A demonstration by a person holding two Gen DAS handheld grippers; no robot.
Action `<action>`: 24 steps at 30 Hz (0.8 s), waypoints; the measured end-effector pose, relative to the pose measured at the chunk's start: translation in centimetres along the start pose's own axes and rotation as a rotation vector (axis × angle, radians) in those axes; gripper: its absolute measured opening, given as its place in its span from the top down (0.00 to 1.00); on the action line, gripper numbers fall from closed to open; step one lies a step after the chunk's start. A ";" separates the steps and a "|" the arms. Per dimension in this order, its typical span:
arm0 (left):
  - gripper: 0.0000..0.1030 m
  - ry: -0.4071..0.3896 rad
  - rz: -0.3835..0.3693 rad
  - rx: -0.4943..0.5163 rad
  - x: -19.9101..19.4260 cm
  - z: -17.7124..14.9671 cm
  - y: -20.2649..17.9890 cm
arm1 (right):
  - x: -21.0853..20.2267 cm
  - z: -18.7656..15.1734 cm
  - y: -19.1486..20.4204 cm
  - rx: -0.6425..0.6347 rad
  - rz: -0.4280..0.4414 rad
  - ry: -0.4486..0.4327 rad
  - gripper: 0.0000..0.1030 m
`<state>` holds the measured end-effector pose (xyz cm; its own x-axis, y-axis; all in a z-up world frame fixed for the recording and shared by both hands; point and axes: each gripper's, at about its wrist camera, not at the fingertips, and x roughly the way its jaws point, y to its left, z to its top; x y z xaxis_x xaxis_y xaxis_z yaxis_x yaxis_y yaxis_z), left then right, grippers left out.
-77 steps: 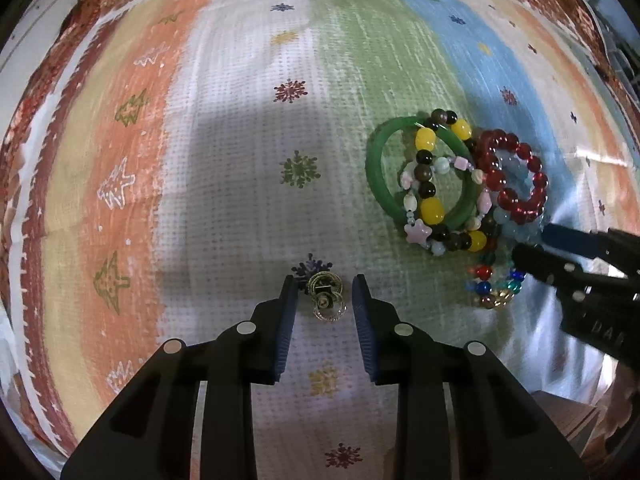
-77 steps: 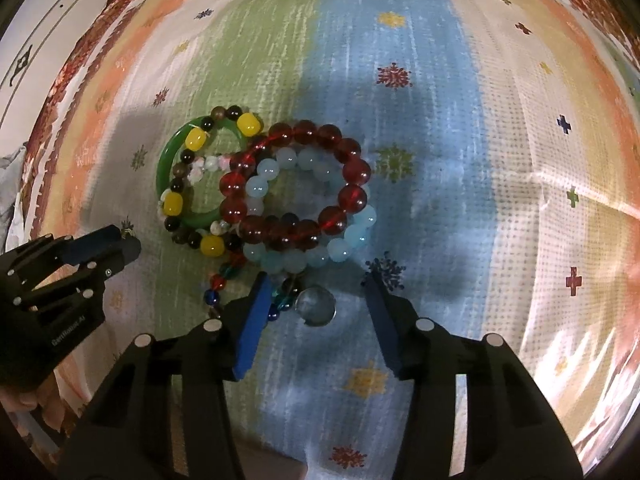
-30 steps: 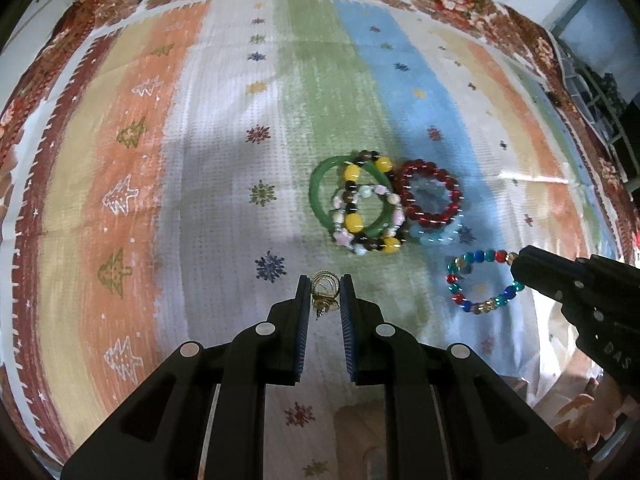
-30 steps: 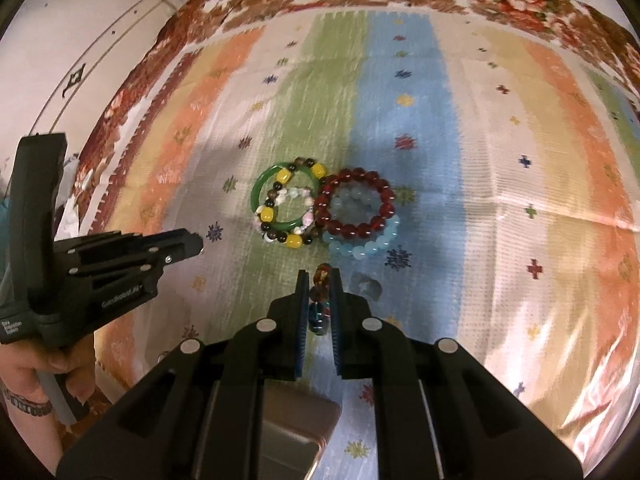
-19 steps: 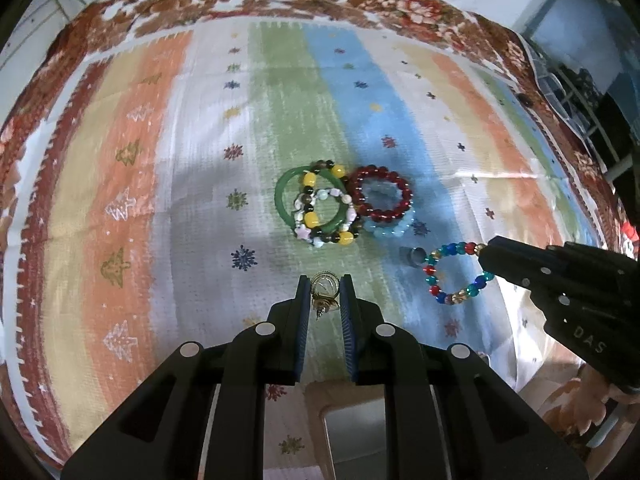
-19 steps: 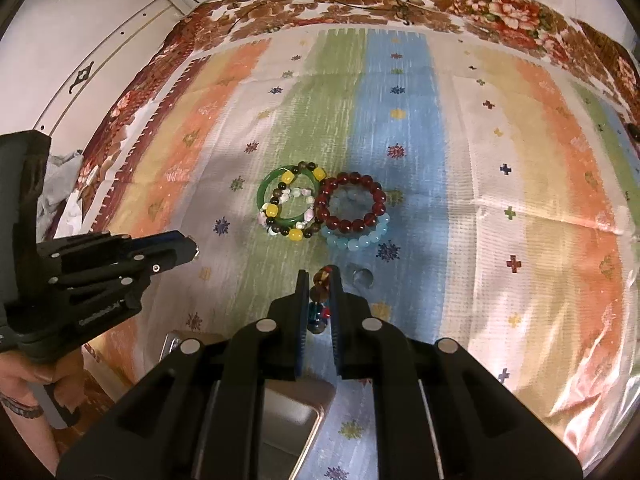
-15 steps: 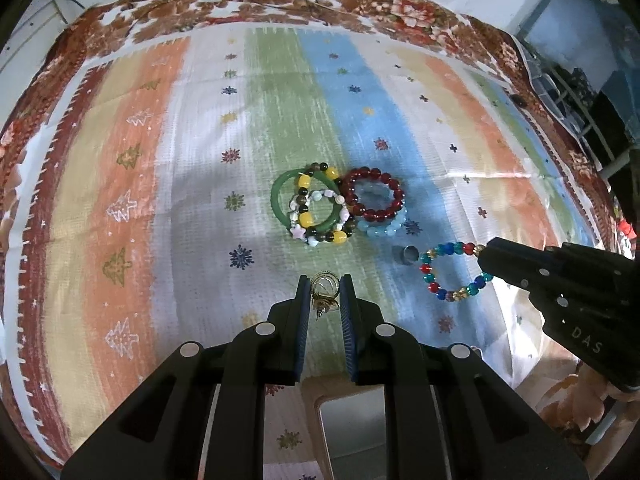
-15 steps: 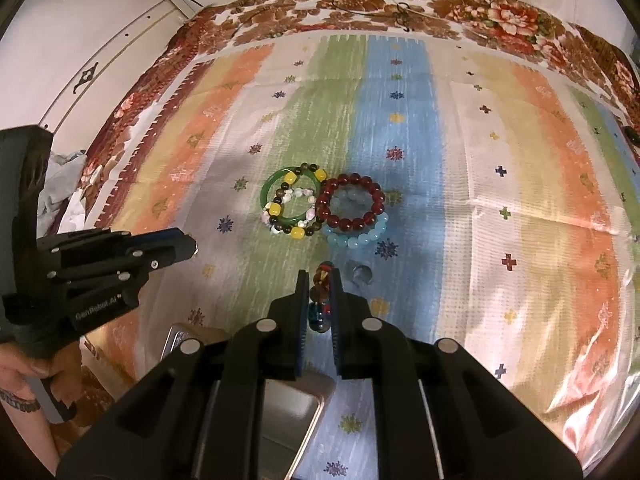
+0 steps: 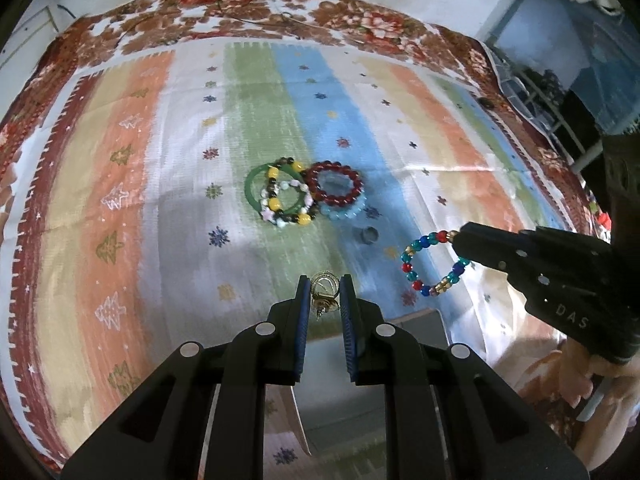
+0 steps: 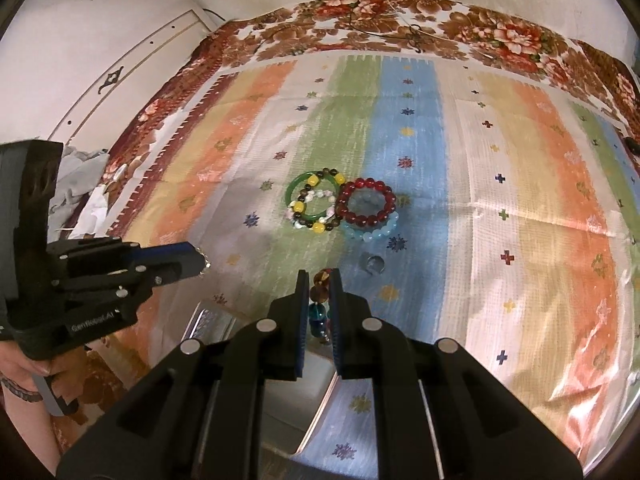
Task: Organize jewelry
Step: 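Carry the gold charm and multicolour bracelet in both tools over the silver tin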
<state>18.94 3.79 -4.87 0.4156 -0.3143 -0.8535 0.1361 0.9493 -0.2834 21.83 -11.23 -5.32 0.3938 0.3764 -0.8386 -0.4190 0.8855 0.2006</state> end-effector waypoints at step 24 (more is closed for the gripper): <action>0.86 -0.020 -0.028 0.061 -1.9 -4.5 -2.3 | -3.5 -6.1 3.9 -0.094 0.094 -0.012 0.89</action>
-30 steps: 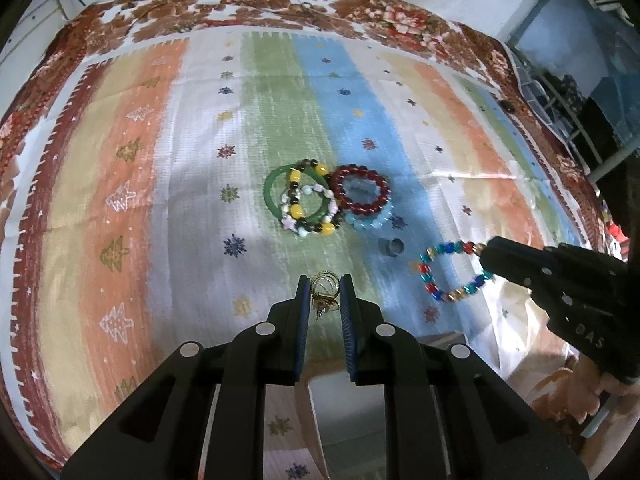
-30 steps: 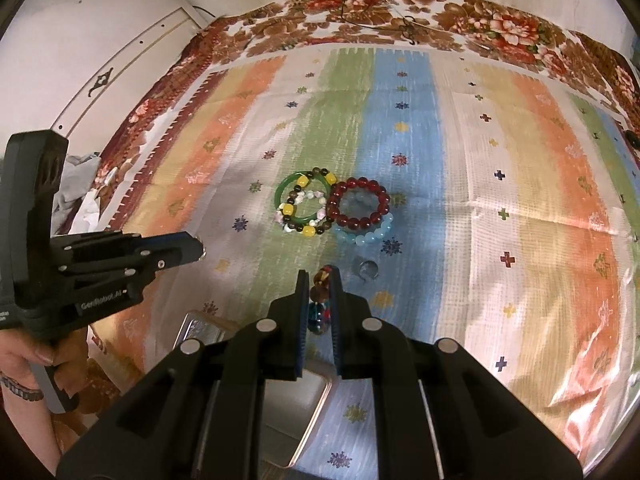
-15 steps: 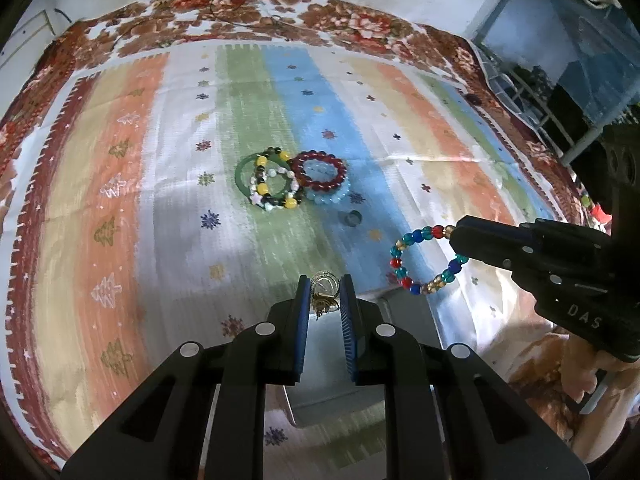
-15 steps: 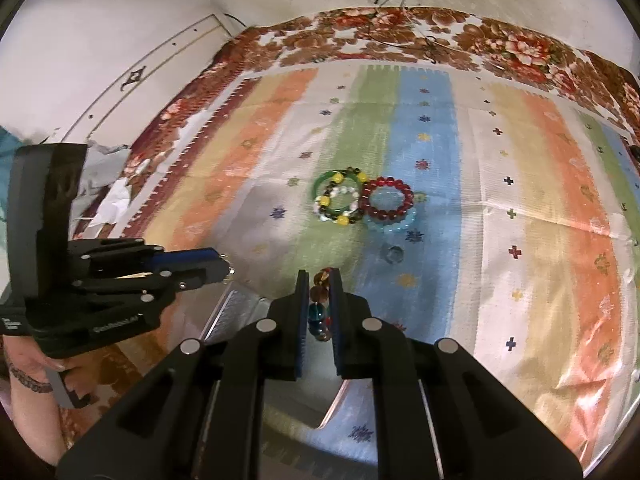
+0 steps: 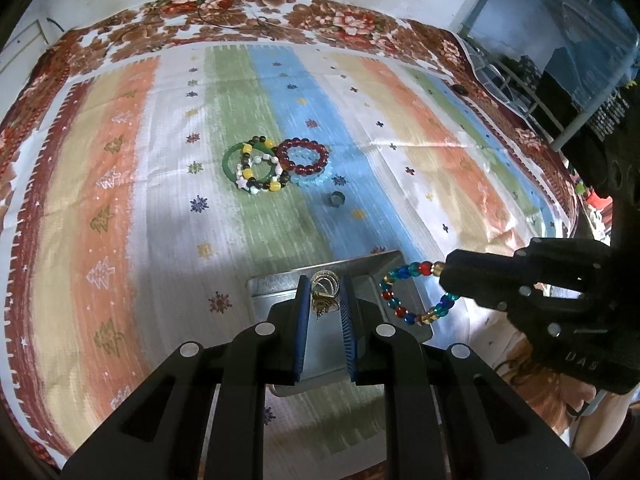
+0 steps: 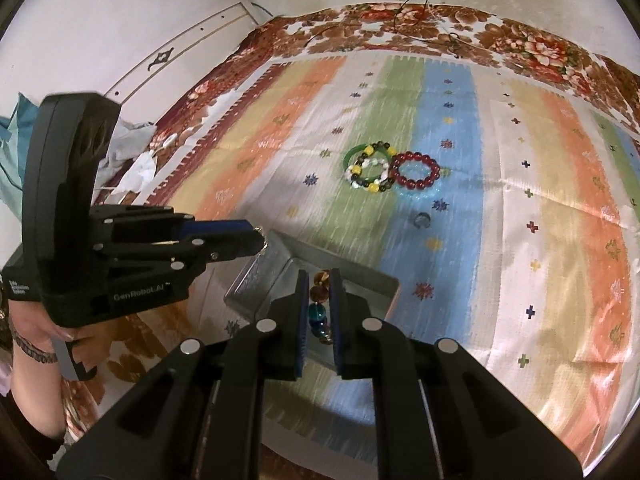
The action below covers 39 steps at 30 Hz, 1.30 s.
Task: Organize jewelry
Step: 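Carry the gold charm and multicolour bracelet in both tools over the silver tin, then open the left tool over the tin while the right tool releases the multicolour bracelet inside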
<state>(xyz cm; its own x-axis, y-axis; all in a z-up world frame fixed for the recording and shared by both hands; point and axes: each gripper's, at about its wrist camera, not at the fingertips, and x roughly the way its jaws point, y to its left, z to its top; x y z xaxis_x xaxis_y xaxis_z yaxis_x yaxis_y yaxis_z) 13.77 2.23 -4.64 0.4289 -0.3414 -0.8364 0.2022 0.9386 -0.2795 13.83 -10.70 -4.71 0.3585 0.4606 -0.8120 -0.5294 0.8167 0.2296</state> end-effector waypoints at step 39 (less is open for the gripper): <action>0.75 0.049 0.105 -0.045 2.4 3.5 3.0 | 3.6 3.1 -5.1 0.143 -0.057 0.039 0.59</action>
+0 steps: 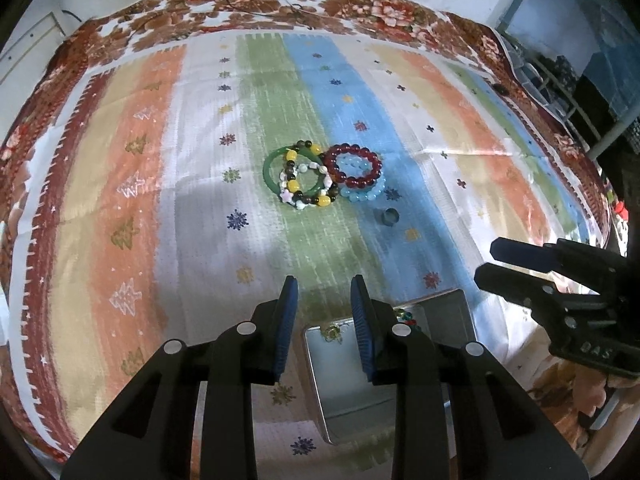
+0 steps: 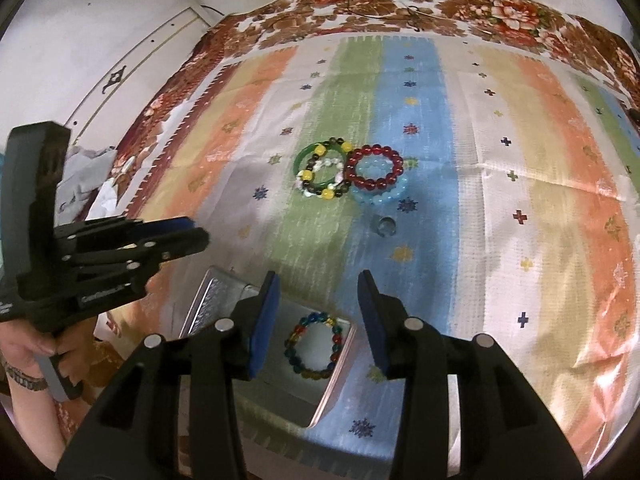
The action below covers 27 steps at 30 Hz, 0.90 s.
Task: Organize jewelry
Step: 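Open the left tool over the tin while the right tool releases the multicolour bracelet inside, then move the left tool to the yellow-black bracelet while the right tool approaches the red bracelet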
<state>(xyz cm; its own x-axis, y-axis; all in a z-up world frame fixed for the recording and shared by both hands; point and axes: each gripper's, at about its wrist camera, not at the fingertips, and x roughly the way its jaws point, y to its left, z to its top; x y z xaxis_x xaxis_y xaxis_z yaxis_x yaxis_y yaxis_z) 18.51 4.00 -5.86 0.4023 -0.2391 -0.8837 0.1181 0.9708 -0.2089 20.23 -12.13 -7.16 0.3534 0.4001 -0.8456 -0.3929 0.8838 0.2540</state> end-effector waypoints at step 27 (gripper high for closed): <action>0.72 0.056 0.081 0.053 4.3 4.4 0.4 | 3.5 3.6 -2.2 0.061 -0.091 0.014 0.57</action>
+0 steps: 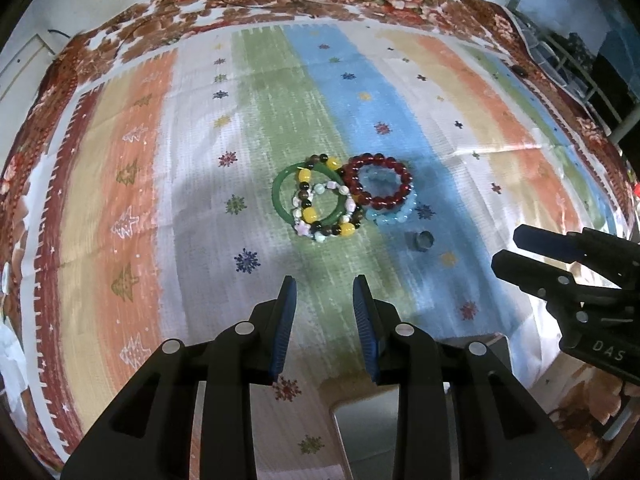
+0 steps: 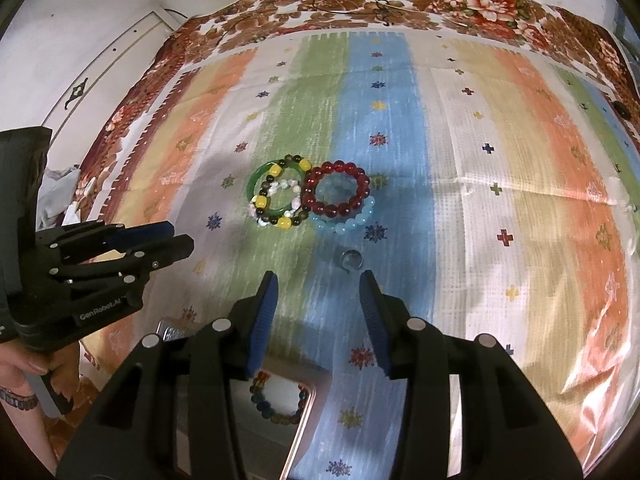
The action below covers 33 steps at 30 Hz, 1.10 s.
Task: Organize jewelry
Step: 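Move the left tool to the yellow-black bracelet while the right tool approaches the red bracelet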
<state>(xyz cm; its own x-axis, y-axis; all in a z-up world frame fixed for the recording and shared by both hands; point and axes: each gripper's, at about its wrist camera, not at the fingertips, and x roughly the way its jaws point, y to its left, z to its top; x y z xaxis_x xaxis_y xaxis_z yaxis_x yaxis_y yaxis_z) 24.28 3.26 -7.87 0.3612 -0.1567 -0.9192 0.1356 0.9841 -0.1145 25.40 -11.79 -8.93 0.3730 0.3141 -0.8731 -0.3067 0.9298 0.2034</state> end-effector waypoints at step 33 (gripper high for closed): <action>0.69 0.029 0.050 -0.011 7.3 5.9 1.3 | 8.6 6.0 -2.6 0.049 -0.075 0.071 0.57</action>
<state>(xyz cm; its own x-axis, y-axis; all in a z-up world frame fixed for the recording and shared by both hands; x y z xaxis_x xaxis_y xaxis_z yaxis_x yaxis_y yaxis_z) 32.53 2.88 -12.46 0.3402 -0.1047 -0.9345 0.1081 0.9916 -0.0717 34.65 -10.31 -14.31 0.3293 0.2308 -0.9156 -0.2365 0.9589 0.1567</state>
